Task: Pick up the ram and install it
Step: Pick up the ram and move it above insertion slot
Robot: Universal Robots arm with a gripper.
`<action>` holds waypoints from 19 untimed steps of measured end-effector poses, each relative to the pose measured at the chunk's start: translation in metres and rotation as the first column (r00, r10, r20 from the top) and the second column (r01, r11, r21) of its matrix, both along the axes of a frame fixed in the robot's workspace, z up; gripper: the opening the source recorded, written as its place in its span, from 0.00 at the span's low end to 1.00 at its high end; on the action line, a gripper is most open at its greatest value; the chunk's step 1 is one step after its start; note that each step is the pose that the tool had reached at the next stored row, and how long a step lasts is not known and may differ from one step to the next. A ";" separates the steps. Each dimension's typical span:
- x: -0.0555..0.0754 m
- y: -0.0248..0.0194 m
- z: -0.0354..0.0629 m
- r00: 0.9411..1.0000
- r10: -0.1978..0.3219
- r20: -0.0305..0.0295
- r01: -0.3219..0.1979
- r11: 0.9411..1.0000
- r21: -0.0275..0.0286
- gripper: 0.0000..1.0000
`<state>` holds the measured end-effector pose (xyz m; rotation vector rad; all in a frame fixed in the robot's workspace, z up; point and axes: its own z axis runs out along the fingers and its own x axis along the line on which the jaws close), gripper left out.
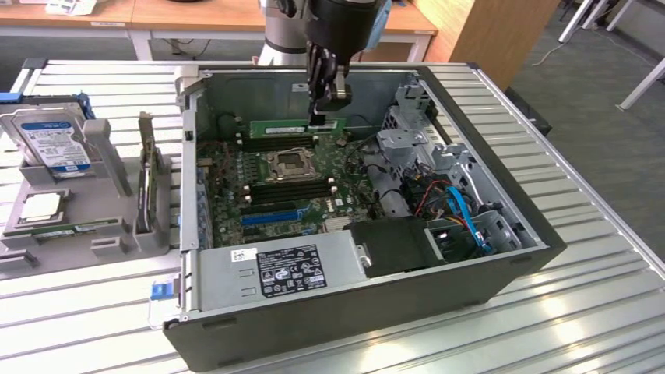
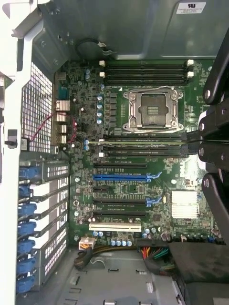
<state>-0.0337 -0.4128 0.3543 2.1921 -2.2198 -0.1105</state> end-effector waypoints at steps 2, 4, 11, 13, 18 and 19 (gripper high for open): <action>0.000 0.0026 -0.0002 1.000 0.000 0.000 0.000 1.000 0.000 0.11; 0.000 0.0033 -0.0002 1.000 0.000 0.000 0.000 1.000 0.000 0.11; 0.001 0.0034 -0.0003 1.000 0.000 0.000 0.000 1.000 0.000 0.11; 0.001 0.0033 -0.0004 1.000 0.000 0.000 0.000 1.000 0.000 0.11; 0.001 0.0033 -0.0005 1.000 0.000 0.000 0.000 1.000 0.000 0.11; 0.001 0.0033 -0.0005 1.000 0.000 0.000 0.000 1.000 0.000 0.11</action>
